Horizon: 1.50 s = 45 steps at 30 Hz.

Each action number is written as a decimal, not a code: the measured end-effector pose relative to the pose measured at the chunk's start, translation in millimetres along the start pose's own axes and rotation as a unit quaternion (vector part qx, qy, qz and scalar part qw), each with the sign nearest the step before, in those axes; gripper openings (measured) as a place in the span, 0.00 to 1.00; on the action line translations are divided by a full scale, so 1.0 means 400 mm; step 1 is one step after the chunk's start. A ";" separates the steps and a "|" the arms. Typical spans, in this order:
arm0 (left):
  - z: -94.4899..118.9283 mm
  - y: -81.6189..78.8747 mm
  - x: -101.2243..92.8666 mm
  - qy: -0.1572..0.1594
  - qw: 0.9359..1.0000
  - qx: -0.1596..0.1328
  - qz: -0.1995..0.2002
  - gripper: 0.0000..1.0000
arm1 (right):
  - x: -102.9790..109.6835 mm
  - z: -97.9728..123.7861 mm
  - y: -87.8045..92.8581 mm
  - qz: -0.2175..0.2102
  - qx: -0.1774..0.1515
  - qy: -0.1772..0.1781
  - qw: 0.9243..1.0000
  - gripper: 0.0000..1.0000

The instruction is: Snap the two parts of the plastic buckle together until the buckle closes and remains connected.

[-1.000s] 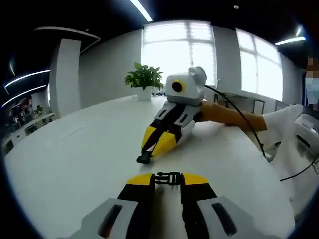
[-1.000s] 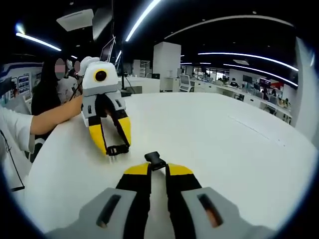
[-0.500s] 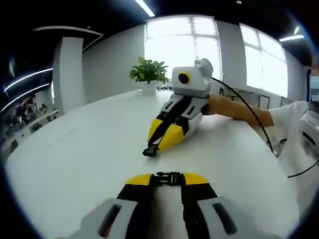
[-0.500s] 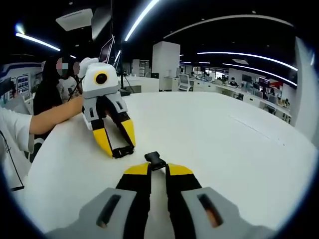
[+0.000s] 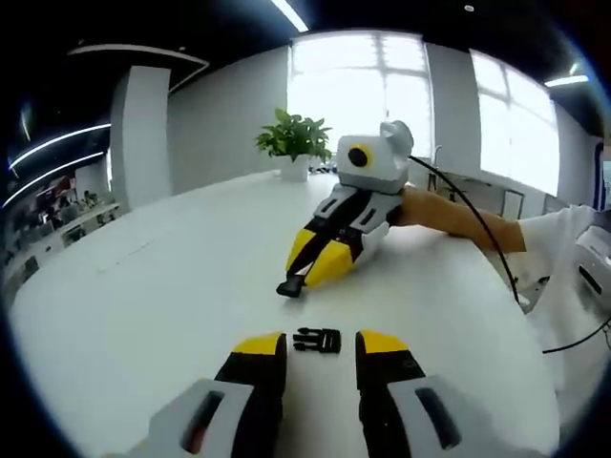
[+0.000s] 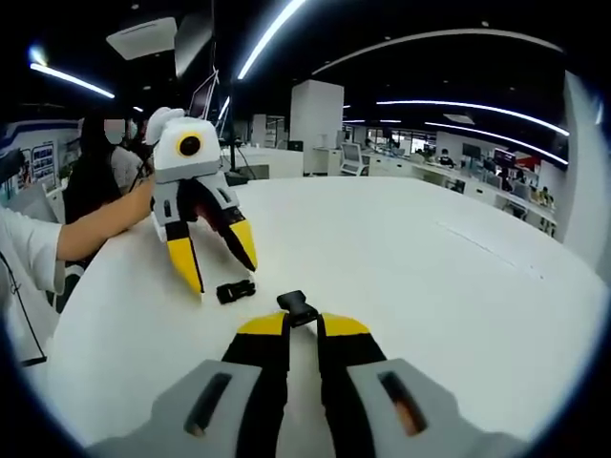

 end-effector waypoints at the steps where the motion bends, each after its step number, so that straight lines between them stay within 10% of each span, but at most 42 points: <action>1: 0.000 0.002 -0.005 0.004 1.000 0.002 0.000 0.27 | 0.000 0.000 0.000 0.000 0.000 0.000 1.000 0.11; 22: -0.009 0.010 0.010 -0.009 1.000 0.000 -0.002 0.19 | -0.005 0.006 -0.003 -0.002 -0.004 0.005 1.000 0.11; 45: 0.033 0.030 0.167 -0.093 0.995 -0.004 0.046 0.19 | -0.017 0.004 0.003 -0.012 -0.002 0.013 1.000 0.11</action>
Point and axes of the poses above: the point that each gripper's makers call its tool centre point, and the gripper's own axes: z roughly backward along the fingers, x roughly to its left, y roughly out of its underside, the point moved 3 cm from there along z, roughly backward along the fingers, and after that the axes turned 3 degrees about -y, right-handed, at the moved point
